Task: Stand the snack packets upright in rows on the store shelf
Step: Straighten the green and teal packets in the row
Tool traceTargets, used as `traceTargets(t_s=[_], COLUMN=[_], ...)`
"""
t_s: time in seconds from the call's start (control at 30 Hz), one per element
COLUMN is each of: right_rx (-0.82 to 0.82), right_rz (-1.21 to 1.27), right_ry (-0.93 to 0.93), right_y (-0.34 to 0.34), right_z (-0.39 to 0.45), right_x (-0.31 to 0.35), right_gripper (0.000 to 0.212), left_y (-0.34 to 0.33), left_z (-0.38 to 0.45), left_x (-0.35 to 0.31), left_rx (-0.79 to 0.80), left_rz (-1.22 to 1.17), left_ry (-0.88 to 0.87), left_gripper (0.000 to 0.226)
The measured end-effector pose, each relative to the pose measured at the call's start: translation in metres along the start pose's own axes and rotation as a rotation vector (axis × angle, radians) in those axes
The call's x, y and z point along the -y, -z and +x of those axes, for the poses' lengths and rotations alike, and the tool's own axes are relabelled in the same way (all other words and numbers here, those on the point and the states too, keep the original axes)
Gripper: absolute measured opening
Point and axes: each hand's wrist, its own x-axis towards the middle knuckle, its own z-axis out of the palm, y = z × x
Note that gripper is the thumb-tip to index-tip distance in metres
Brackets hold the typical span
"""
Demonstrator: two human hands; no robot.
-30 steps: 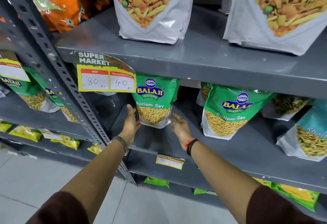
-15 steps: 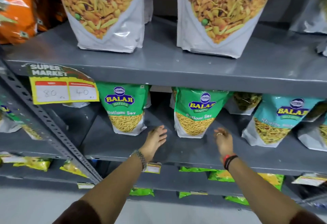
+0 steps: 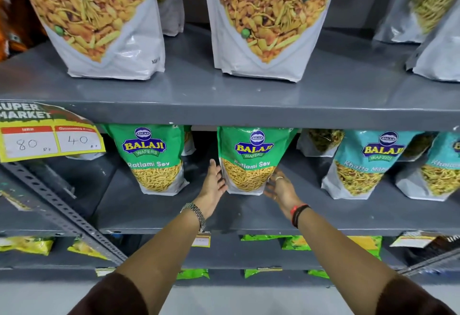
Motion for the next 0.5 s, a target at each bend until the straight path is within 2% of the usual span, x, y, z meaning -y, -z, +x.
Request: traceTargets(t_s=[0.13, 0.23, 0.37, 0.43, 0.5], right_rx=[0.031, 0.026, -0.064, -0.132, -0.234], right_rz=[-0.01, 0.003, 0.043, 0.081, 0.091], right_ry=[0.023, 0.044, 0.043, 0.052, 0.055], right_y=[-0.001, 0.003, 0.029, 0.054, 0.09], right_z=[-0.002, -0.004, -0.008, -0.009, -0.012], right_x=[0.002, 0.0, -0.01, -0.018, -0.028], right_gripper=[0.032, 0.039, 0.042, 0.039, 0.034], left_y=[0.007, 0.009, 0.009, 0.006, -0.005], left_z=[0.001, 0.001, -0.003, -0.005, -0.006], left_x=[0.001, 0.002, 0.017, 0.031, 0.046], left_rx=[-0.002, -0.024, -0.166, -0.257, -0.271], left_rz=[0.013, 0.033, 0.065, 0.046, 0.038], left_ry=[-0.002, -0.01, -0.035, 0.004, 0.07], left_gripper=[0.072, 0.071, 0.063, 0.055, 0.045])
